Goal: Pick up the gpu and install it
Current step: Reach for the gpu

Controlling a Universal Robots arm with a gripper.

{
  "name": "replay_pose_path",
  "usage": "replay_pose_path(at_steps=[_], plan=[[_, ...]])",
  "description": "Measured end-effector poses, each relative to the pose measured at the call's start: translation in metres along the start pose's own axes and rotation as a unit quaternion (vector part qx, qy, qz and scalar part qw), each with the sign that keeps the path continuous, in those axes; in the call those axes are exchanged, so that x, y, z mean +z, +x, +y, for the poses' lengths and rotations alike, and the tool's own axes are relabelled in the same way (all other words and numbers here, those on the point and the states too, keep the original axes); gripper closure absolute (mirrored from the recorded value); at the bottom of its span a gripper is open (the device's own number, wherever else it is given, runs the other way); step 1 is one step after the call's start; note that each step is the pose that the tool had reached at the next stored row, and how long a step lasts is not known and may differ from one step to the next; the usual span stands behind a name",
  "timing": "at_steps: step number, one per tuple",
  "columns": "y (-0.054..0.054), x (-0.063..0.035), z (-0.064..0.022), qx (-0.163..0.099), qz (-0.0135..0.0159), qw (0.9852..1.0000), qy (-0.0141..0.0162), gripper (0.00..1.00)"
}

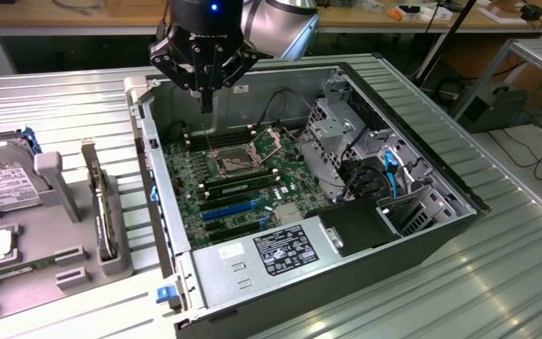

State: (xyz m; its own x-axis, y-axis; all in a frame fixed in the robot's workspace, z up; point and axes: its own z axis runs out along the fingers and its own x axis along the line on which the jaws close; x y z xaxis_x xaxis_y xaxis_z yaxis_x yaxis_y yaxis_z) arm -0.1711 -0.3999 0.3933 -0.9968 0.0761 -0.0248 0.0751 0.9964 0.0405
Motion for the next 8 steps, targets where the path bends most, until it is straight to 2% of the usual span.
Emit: replay_pose_path(at_steps=[8], plan=[[0.0052, -0.0002, -0.0009, 0.0, 0.0, 1.0, 0.0, 0.89]])
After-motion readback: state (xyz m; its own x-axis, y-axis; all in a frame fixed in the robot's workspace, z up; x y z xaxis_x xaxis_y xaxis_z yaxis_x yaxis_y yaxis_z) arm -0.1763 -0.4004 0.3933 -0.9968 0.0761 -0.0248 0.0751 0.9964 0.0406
